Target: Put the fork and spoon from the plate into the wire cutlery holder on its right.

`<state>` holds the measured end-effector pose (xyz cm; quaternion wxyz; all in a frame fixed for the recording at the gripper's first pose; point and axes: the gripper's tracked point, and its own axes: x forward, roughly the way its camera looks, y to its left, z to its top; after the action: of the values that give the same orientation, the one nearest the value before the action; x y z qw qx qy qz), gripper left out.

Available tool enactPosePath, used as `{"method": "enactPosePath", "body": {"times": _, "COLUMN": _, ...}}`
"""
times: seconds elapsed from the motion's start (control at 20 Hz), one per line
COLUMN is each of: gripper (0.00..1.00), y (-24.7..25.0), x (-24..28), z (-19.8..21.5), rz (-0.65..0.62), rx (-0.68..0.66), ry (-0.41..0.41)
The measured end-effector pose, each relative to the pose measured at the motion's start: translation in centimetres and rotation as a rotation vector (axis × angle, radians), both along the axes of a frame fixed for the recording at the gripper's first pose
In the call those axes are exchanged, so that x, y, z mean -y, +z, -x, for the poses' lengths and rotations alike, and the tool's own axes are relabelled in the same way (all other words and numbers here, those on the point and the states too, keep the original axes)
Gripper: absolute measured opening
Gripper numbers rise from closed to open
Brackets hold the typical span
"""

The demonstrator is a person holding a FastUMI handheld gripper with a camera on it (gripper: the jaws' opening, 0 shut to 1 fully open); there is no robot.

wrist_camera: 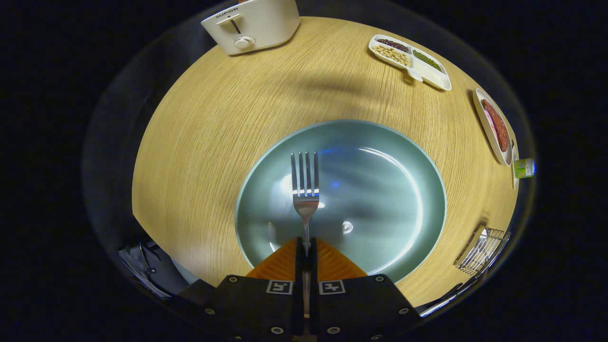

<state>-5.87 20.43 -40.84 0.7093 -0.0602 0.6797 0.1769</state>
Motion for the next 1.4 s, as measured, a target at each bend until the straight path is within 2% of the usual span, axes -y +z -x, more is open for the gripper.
{"method": "enactPosePath", "body": {"times": 0.25, "gripper": 0.04, "y": 2.8, "x": 0.8, "z": -2.0, "rz": -0.082, "rx": 0.1, "ry": -0.134}}
{"method": "enactPosePath", "body": {"times": 0.45, "gripper": 0.03, "y": 6.2, "x": 3.6, "z": -2.9, "rz": -0.116, "rx": 0.173, "ry": -0.186}}
{"method": "enactPosePath", "body": {"times": 0.7, "gripper": 0.03, "y": 9.5, "x": 10.8, "z": -1.8, "rz": -0.088, "rx": 0.241, "ry": -0.248}}
{"method": "enactPosePath", "body": {"times": 1.05, "gripper": 0.03, "y": 10.8, "x": 23.2, "z": 0.1, "rz": -0.005, "rx": 0.273, "ry": -0.409}}
{"method": "enactPosePath", "body": {"times": 1.25, "gripper": 0.03, "y": 10.3, "x": 29.0, "z": 1.0, "rz": 0.028, "rx": 0.254, "ry": -0.452}}
{"method": "enactPosePath", "body": {"times": 1.4, "gripper": 0.03, "y": 9.7, "x": 30.9, "z": 1.5, "rz": 0.039, "rx": 0.219, "ry": -0.424}}
